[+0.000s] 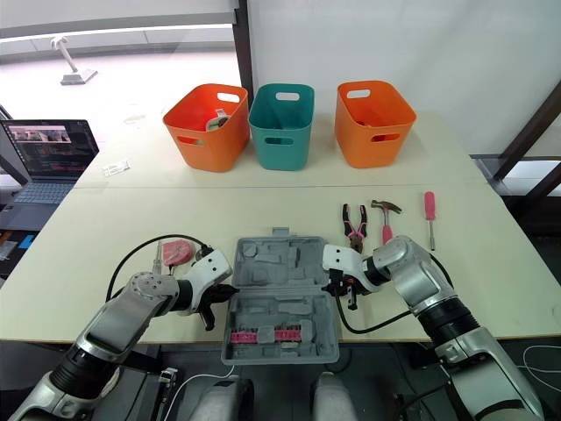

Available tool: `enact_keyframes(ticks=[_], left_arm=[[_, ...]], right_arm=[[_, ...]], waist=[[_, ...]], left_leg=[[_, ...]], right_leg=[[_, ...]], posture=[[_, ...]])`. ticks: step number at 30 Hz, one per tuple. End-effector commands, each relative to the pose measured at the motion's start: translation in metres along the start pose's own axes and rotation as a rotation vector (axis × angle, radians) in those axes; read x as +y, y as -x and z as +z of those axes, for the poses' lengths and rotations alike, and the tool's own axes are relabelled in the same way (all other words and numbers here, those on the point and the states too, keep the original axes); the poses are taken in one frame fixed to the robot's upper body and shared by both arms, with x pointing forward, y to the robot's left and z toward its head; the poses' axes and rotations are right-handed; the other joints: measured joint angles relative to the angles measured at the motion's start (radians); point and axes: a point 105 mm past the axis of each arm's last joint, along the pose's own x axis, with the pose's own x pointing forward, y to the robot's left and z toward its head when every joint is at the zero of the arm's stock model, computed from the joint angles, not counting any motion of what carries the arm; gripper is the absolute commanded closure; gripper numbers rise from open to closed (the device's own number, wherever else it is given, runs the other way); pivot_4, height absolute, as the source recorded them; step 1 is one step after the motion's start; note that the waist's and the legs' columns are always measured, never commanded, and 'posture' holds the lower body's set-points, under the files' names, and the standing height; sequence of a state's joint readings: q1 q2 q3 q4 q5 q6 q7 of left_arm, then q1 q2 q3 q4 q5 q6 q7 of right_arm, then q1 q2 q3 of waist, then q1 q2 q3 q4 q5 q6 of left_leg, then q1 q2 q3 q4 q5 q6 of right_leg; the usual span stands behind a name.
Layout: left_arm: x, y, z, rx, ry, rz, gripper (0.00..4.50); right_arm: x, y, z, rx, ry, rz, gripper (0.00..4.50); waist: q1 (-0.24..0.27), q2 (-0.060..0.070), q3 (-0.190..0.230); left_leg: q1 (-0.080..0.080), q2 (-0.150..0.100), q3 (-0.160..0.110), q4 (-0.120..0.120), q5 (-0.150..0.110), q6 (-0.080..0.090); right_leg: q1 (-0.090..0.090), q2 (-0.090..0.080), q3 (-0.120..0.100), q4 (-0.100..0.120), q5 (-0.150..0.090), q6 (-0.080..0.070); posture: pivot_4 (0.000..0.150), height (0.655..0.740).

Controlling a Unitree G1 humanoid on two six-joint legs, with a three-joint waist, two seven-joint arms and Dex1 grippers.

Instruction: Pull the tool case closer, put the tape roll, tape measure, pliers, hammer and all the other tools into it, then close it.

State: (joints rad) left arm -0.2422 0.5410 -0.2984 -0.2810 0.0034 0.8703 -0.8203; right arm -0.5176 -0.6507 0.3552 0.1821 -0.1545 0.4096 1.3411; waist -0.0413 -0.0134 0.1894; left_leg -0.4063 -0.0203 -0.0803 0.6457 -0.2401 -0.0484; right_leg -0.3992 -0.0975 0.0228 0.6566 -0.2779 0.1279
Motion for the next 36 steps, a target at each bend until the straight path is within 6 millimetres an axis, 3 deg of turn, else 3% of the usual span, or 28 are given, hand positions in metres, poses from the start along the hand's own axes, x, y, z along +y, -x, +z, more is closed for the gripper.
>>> enact_keyframes(ticks=[1, 11, 36], left_arm=[[-0.015, -0.004, -0.007, 0.011, 0.028, -0.052, 4.47], [-0.002, 0.005, -0.017, 0.022, 0.049, -0.007, 4.47], [-0.015, -0.005, -0.017, 0.010, 0.077, -0.049, 4.47]], right_arm=[[0.010, -0.009, -0.001, 0.008, 0.014, 0.040, 4.50], [0.001, 0.001, -0.010, 0.027, -0.027, 0.005, 4.50], [0.015, -0.006, -0.006, 0.022, -0.062, 0.058, 4.50]], waist=[[0.000, 0.000, 0.000], [0.000, 0.000, -0.001], [0.006, 0.001, -0.004]], left_leg=[[0.000, 0.000, 0.000, 0.000, 0.000, 0.000], [0.001, 0.000, -0.001, 0.000, 0.000, 0.000], [0.002, 0.000, -0.001, 0.000, -0.001, 0.001]], right_leg=[[0.000, 0.000, 0.000, 0.000, 0.000, 0.000], [0.002, 0.000, -0.001, -0.002, 0.000, 0.000], [0.005, 0.000, -0.002, -0.005, 0.000, 0.000]], posture=[[0.150, 0.7400], [0.150, 0.7400], [0.150, 0.7400]])
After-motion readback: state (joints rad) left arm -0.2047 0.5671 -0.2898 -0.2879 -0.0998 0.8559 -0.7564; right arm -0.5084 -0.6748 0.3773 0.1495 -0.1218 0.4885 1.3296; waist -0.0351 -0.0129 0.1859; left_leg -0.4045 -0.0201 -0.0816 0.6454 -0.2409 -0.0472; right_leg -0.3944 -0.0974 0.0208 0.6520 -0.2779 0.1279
